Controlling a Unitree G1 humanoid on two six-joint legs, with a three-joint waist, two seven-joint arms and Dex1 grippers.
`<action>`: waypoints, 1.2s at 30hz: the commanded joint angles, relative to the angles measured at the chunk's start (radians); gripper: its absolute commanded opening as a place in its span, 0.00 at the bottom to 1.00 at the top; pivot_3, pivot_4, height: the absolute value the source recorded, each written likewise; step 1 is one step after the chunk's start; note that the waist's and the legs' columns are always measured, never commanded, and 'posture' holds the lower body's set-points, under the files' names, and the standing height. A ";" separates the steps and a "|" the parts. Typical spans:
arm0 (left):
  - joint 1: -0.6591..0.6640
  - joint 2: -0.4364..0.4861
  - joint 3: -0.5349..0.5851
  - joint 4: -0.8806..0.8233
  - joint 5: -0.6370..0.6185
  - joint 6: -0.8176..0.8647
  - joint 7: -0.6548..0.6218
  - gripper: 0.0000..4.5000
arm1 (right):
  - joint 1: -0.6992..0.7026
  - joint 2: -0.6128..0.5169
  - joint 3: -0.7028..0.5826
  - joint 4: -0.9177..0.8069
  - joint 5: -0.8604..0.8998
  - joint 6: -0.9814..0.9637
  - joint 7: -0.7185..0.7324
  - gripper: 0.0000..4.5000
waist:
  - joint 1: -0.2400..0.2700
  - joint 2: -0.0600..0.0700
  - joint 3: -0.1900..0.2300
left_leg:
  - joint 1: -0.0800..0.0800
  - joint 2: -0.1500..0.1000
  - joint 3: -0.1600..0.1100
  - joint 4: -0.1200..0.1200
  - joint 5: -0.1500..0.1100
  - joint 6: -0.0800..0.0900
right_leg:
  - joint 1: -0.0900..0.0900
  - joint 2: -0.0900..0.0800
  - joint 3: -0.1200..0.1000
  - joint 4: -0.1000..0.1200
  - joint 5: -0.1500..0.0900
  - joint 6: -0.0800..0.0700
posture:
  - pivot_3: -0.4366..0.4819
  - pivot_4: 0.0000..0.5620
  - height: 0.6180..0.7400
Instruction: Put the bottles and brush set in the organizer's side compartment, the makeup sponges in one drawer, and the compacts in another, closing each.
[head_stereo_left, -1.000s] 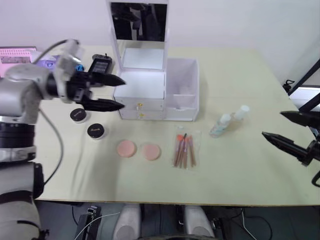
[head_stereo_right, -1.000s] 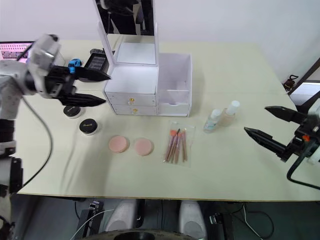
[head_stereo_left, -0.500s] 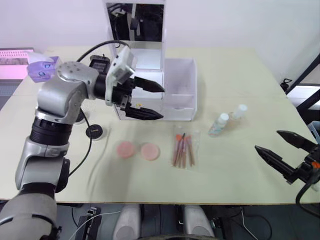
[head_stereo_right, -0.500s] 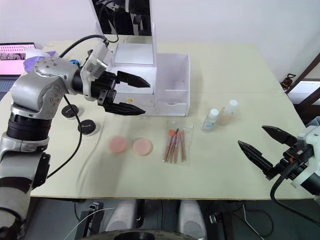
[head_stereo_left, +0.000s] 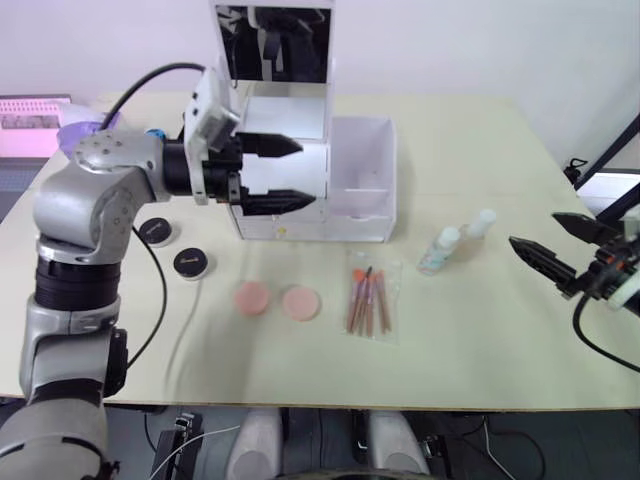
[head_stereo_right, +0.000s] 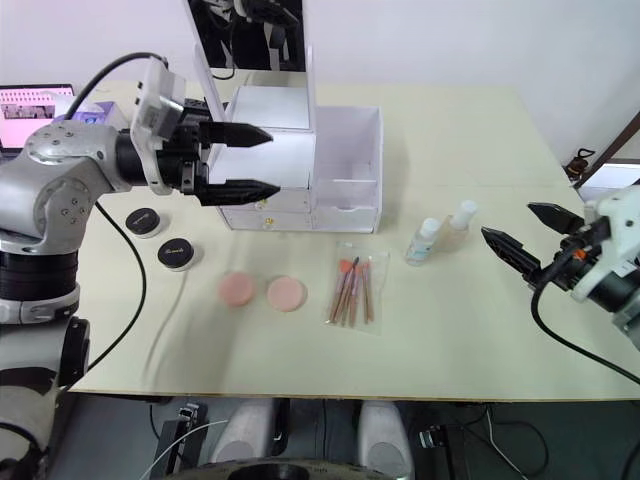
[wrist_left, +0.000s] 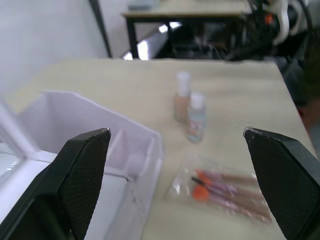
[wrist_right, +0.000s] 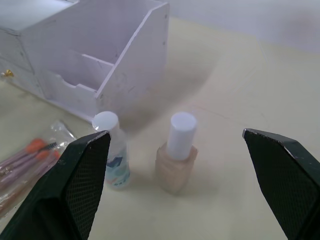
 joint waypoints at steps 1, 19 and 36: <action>0.028 0.015 0.038 -0.084 -0.044 0.040 0.050 1.00 | -0.052 -0.016 0.036 0.046 -0.036 -0.035 0.007 1.00 | 0.000 0.000 0.000 | 0.000 0.000 0.000 0.000 0.000 0.000 | 0.000 0.000 0.000 0.000 0.000 0.000 | 0.48 0.27 1.00; 0.074 -0.021 0.033 -0.185 -0.165 0.109 0.187 1.00 | -0.179 0.018 0.129 0.132 -0.099 -0.070 -0.001 1.00 | -0.003 0.000 0.000 | 0.000 0.000 0.000 0.000 0.000 0.000 | 0.000 0.000 0.000 0.001 0.000 0.000 | 0.48 0.27 1.00; 0.096 -0.053 0.005 -0.185 -0.167 0.074 0.209 1.00 | -0.285 0.025 0.272 0.214 -0.183 -0.058 -0.006 1.00 | -0.002 0.000 0.000 | 0.001 0.000 0.000 0.000 0.000 0.000 | 0.000 0.000 0.000 0.001 0.001 -0.001 | 0.48 0.27 1.00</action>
